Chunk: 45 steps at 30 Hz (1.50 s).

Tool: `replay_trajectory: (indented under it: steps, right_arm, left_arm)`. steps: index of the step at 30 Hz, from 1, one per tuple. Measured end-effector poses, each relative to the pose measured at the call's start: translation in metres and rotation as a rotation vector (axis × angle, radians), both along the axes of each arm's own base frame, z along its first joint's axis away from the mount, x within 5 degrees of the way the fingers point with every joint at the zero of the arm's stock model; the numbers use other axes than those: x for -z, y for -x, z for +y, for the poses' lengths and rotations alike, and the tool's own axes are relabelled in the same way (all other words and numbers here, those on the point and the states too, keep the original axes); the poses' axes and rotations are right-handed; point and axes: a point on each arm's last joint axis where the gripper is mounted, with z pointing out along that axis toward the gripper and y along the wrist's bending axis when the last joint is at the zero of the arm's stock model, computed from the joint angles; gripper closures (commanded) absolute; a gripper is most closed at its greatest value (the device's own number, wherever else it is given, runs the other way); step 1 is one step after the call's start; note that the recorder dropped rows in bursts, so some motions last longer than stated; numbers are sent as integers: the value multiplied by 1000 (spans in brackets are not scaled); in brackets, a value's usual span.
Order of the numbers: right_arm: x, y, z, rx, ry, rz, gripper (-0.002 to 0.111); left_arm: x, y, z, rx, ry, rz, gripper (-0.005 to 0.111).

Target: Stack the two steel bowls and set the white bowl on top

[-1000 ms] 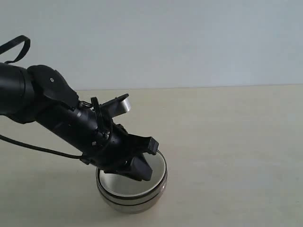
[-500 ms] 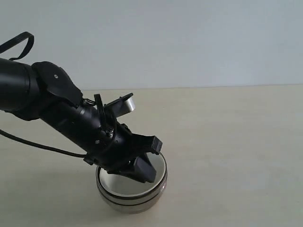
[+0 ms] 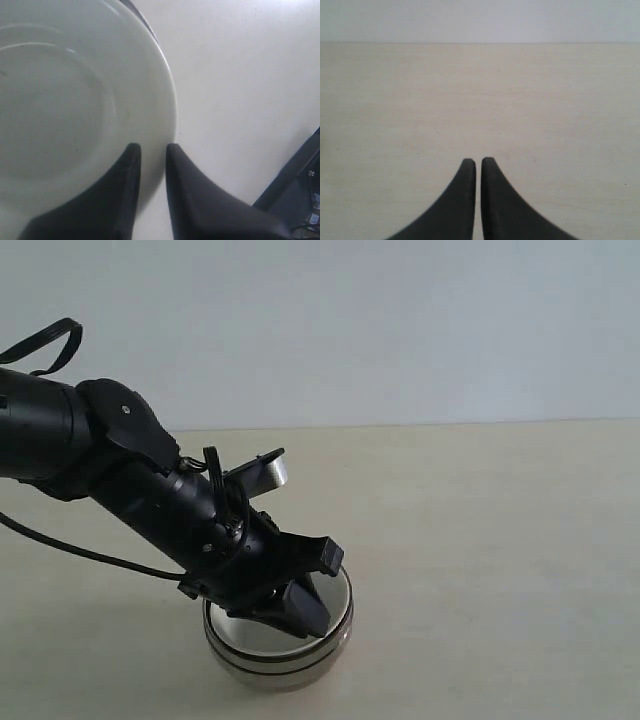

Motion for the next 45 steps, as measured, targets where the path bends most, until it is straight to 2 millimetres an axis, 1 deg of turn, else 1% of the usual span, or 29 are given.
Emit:
replay_trajectory:
  steps: [6,13,21,24,30,33,36,39,43,45]
  right_arm:
    - [0,0,0,0,0,0,108]
    - [0,0,0,0,0,0,108]
    - [0,0,0,0,0,0,108]
    - [0,0,0,0,0,0,108]
    - [0,0,0,0,0,0,108]
    - [0,0,0,0,0,0,108]
    - [0,0,0,0,0,0,108]
    - [0,0,0,0,0,0,108]
    - [0,0,0,0,0,0,108]
    - [0,0,0,0,0,0,108]
  left_arm:
    - [2,0,0,0,-2,7,89]
    - [14,-1,-2,3,-17,49,89]
    - [16,2,-2,25,-18,69,89]
    - [10,2,-2,37,-9,47,89]
    - [-15,4,0,42,28,-23,89]
    - [-23,6,1,41,41,-45,90]
    - [-29,7,3,63,39,-79,94]
    - [-37,8,7,82,15,-139,103]
    - [-53,8,12,47,10,-231,103]
    - [-64,9,17,13,22,-302,103]
